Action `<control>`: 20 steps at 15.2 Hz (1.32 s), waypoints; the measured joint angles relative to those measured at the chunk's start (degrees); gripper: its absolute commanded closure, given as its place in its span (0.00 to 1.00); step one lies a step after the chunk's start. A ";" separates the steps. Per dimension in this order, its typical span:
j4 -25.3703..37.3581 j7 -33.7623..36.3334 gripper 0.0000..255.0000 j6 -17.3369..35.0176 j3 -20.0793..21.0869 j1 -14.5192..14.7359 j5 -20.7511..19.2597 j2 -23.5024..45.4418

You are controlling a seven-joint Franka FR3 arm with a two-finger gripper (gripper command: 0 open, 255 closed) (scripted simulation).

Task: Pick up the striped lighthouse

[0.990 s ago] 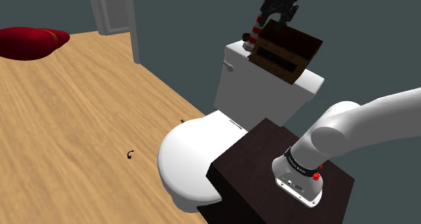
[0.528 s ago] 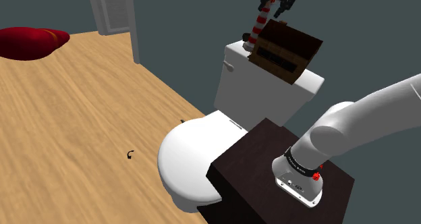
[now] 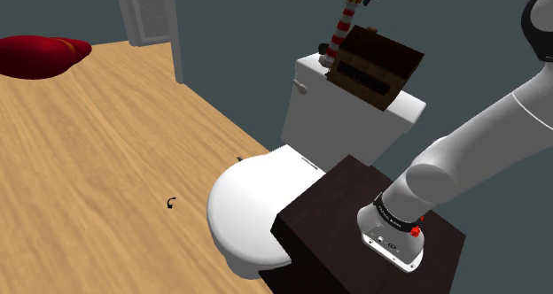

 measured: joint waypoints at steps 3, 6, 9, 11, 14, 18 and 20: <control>4.81 -0.61 0.00 0.74 -2.22 -1.11 2.51 3.71; 7.05 -1.20 0.00 1.80 -3.43 -1.80 4.26 6.15; 4.51 -1.57 0.00 3.98 -3.43 -1.85 4.21 5.61; 2.32 -1.80 0.00 5.64 -3.32 -1.82 4.05 5.01; 0.94 -1.95 1.00 6.89 -3.24 -1.79 3.99 4.80; 0.84 -1.99 1.00 7.16 -3.26 -1.80 4.02 4.78; 0.81 -1.95 1.00 7.17 -3.24 -1.79 3.99 4.75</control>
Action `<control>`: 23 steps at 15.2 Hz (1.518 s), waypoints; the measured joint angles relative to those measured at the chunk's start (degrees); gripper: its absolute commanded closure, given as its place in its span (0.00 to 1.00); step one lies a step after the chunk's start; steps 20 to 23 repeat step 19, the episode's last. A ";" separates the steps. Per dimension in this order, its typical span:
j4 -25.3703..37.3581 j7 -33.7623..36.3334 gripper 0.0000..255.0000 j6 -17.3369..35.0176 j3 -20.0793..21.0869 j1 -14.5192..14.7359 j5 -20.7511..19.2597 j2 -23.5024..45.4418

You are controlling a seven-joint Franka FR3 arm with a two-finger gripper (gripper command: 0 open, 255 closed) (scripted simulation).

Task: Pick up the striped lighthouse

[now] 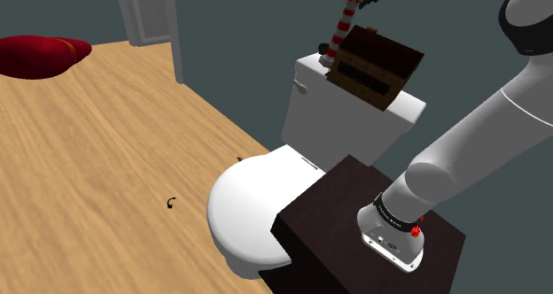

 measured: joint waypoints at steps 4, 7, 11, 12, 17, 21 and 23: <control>0.40 0.05 1.00 -0.47 -0.02 0.00 0.01 0.07; 2.86 0.37 1.00 -2.45 -0.12 -0.01 0.16 0.71; 7.57 0.66 1.00 -5.94 -0.48 -0.17 0.67 2.10; 8.83 0.84 1.00 -6.85 -0.53 -0.19 0.78 2.44; 15.40 1.14 1.00 -11.45 -1.13 -0.59 1.82 4.70; 17.80 1.16 1.00 -13.01 -1.39 -0.81 2.33 5.68; 17.80 1.16 1.00 -13.01 -1.39 -0.81 2.33 5.68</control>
